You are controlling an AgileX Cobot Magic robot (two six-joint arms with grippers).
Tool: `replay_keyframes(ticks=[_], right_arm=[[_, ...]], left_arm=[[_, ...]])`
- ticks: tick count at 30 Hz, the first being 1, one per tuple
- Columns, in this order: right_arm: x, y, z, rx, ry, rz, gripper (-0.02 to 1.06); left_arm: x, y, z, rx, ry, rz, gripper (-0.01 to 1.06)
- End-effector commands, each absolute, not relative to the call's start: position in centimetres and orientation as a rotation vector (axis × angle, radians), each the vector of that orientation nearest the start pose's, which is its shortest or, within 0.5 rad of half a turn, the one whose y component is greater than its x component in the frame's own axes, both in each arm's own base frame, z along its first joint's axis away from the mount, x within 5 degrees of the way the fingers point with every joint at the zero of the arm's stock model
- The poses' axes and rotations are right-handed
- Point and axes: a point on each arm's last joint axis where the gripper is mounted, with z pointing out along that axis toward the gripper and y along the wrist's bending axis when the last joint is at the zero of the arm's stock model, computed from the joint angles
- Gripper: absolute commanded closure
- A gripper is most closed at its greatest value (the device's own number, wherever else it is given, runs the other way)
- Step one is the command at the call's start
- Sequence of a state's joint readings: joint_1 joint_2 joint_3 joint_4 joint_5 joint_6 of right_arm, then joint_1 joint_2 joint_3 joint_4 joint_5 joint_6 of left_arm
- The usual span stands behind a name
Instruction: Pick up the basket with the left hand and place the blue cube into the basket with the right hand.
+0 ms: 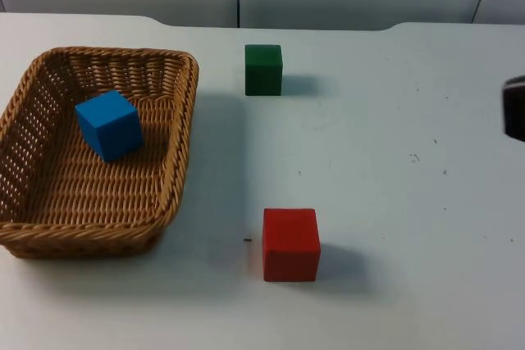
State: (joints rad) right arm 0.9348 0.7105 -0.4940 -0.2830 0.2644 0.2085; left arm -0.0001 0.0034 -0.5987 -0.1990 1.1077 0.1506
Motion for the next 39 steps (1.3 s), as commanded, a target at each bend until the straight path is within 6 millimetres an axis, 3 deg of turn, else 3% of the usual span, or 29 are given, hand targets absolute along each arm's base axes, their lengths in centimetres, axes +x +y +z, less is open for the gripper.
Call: replay_keyframes(ticks=[1,7,15,22,28,32,39], right_arm=[[8.5,10.3,29.3,-0.889,1.773,0.505,0.31],[6.7,7.5,30.1,-0.826,1.772,0.523,0.31],[4.3,4.0,30.4,-0.756,1.736,0.546,0.31],[2.0,0.4,29.3,-0.706,1.769,0.553,0.31],[0.9,-0.8,29.5,-0.693,1.766,0.595,0.31],[0.2,-1.8,29.2,-0.762,1.889,0.511,0.31],[0.2,-2.4,28.5,-0.807,1.96,0.417,0.31]], left_arm=[[-1.8,-1.5,29.3,0.138,2.021,-0.154,0.12],[-1.4,-0.7,28.2,0.007,2.087,-0.115,0.12],[-1.4,-0.7,28.2,0.004,2.09,-0.11,0.12],[-1.4,-0.7,28.2,0.016,2.089,-0.109,0.12],[-1.5,-0.7,28.3,0.045,2.088,-0.091,0.12],[-1.5,-0.7,28.3,0.045,2.088,-0.091,0.12],[-1.5,-0.7,28.3,0.045,2.088,-0.091,0.12]])
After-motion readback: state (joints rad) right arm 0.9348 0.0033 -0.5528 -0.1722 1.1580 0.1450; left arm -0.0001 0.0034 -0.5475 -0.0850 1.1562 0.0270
